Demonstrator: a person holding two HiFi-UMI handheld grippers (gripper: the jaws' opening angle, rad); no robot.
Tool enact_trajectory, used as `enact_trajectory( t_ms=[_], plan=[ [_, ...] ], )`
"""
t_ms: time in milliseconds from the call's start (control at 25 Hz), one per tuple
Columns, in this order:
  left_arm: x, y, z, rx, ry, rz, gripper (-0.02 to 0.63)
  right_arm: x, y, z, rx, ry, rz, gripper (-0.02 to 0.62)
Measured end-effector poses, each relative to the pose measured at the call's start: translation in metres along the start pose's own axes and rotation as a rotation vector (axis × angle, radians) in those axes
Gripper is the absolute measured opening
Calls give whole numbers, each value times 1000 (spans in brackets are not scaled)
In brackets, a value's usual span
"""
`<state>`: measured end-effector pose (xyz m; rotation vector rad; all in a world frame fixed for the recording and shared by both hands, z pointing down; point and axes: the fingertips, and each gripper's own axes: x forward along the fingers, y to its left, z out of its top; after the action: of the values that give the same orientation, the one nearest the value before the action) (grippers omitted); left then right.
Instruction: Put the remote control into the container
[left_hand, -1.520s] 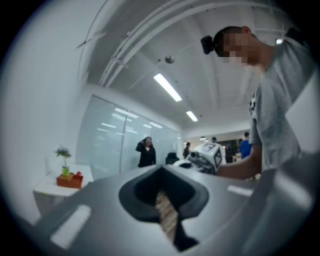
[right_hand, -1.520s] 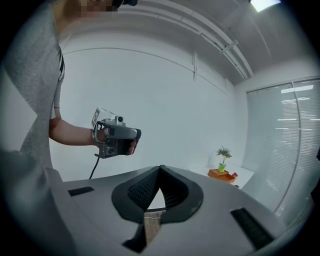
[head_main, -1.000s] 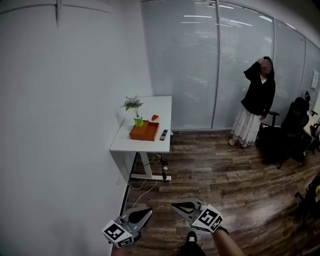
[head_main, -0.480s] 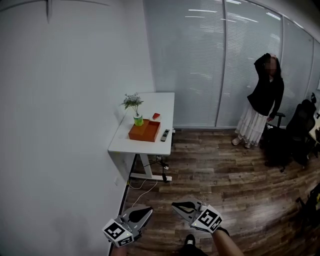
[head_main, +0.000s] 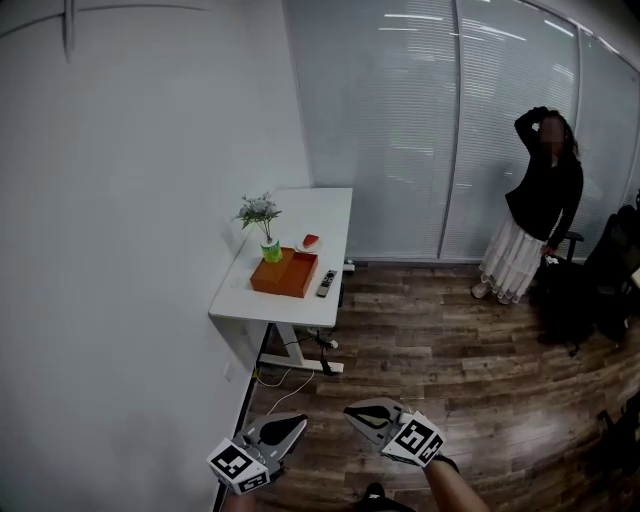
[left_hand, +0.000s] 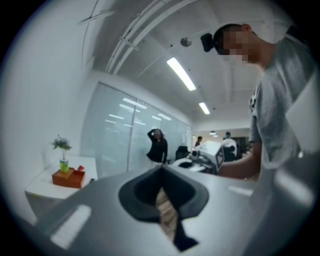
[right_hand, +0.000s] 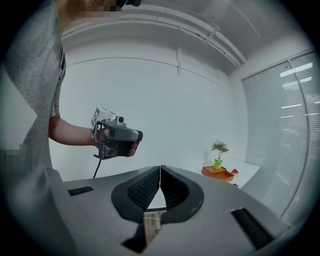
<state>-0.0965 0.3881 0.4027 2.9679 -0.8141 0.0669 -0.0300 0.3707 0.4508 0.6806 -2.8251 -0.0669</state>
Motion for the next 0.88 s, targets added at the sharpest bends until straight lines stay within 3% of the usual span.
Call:
enact_trajectory(
  t_ms=[240,480,880],
  plan=[
    [45,4,8,46,27,18,-5,-5,-34,-9,-16,19,49,17],
    [58,6,10,27,12,55,-5,-11,-45,-12,-45,15,88,17],
    [79,8,3,16,36,29,-5,-24,-58,-19,-26,22,67,17]
  ],
)
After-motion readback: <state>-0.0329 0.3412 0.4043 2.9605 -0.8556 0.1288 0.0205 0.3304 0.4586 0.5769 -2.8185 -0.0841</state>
